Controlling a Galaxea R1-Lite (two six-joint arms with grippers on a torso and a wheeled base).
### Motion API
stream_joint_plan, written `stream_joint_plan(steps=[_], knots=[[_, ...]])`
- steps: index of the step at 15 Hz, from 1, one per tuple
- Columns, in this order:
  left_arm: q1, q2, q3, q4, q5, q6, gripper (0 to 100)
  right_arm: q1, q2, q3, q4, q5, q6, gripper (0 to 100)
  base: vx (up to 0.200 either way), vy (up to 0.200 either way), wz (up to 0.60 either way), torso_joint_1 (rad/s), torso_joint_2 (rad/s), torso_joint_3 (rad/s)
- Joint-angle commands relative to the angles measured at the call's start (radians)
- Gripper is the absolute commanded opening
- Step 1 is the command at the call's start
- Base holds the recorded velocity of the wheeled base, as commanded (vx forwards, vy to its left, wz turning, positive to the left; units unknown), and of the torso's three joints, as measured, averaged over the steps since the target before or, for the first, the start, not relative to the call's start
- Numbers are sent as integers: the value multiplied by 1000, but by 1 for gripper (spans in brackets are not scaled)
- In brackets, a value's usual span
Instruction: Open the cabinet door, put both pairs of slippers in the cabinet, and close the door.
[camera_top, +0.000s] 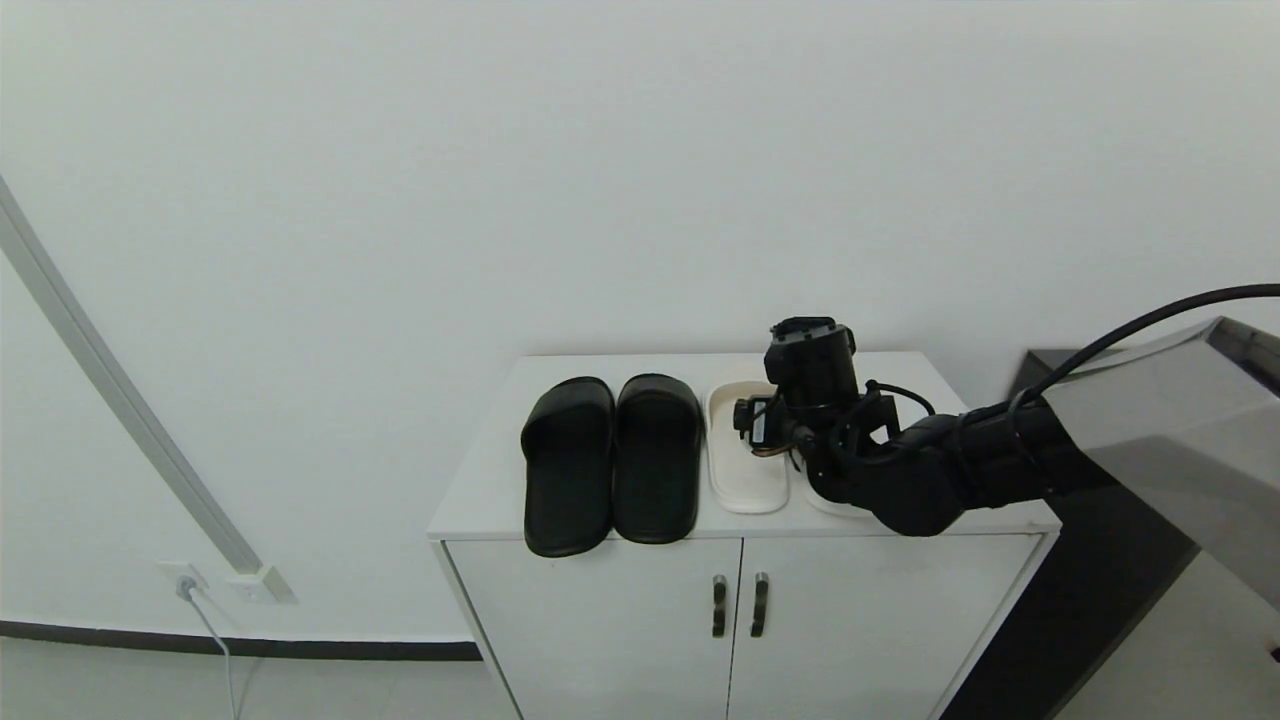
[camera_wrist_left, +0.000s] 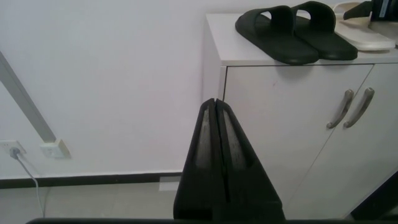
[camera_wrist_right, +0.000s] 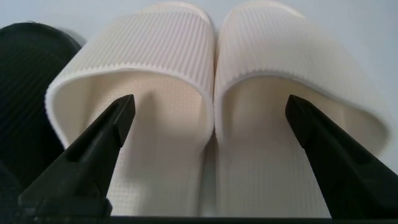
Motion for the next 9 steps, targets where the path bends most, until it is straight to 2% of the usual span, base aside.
stream_joint_plan(steps=[1,3,4,9], knots=[[0,1,0,0,0,0,0,-7,23,-27,0,0,-6,100,0,0,0,0,0,0],[0,1,0,0,0,0,0,-17,41,-43,-3,0,-7,100,0,0,0,0,0,0],[0,1,0,0,0,0,0,-22,49,-48,-7,0,-9,0,0,0,0,0,0,0],[0,1,0,0,3,-2,0,-22,42,-45,-14,-2,-22,0,0,0,0,0,0,0]])
